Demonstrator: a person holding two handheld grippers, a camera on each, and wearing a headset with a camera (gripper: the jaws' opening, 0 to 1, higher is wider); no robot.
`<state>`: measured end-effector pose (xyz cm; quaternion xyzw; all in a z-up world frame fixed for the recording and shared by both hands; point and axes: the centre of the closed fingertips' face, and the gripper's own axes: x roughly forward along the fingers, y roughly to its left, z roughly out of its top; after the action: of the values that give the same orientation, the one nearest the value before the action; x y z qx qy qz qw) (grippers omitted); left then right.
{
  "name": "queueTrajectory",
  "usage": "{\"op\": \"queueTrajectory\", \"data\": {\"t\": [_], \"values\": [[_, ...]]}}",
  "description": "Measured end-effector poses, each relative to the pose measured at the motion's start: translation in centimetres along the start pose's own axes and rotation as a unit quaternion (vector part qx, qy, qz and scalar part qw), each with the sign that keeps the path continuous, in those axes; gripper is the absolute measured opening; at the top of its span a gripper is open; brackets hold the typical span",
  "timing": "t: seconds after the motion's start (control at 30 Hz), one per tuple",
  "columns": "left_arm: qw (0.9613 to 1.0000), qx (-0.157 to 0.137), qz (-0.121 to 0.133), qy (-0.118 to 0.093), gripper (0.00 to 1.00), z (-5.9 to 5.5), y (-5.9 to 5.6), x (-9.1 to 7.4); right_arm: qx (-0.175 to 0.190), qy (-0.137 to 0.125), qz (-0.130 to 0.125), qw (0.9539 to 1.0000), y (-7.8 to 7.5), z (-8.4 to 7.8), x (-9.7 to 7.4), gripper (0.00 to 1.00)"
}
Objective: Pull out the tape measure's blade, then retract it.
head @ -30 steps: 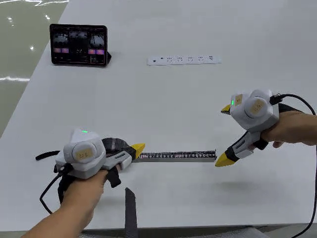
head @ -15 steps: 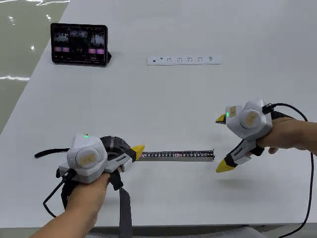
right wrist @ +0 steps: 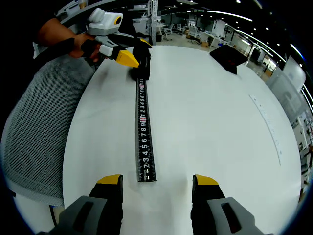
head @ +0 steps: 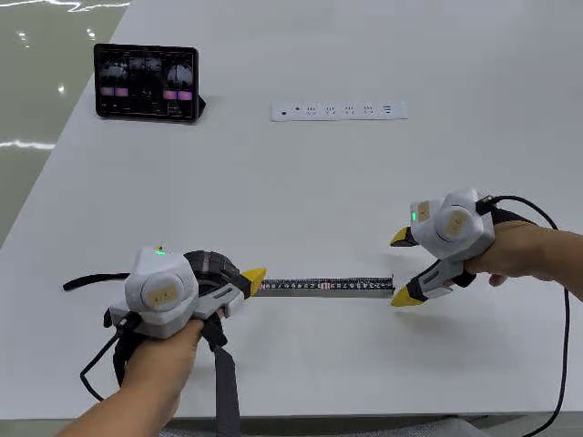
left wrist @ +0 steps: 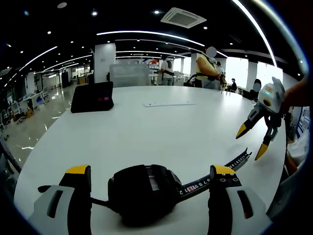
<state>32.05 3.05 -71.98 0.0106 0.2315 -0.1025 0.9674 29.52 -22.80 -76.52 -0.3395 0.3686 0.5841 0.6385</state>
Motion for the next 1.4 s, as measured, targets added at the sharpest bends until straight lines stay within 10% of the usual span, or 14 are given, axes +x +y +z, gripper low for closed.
{"op": "queueTrajectory", "data": {"t": [0.6,1.4], "values": [[0.9999,0.009,-0.004,-0.006,0.99,0.9,-0.6,0.4,-0.016,0.022,0.023,0.9994,0.6,-0.4,0.7,0.25],[0.9998,-0.015,0.011,-0.005,0.98,0.0,0.0,0.3,-0.028,0.053,0.021,0.9980,0.9,-0.8,1.5,0.11]]}}
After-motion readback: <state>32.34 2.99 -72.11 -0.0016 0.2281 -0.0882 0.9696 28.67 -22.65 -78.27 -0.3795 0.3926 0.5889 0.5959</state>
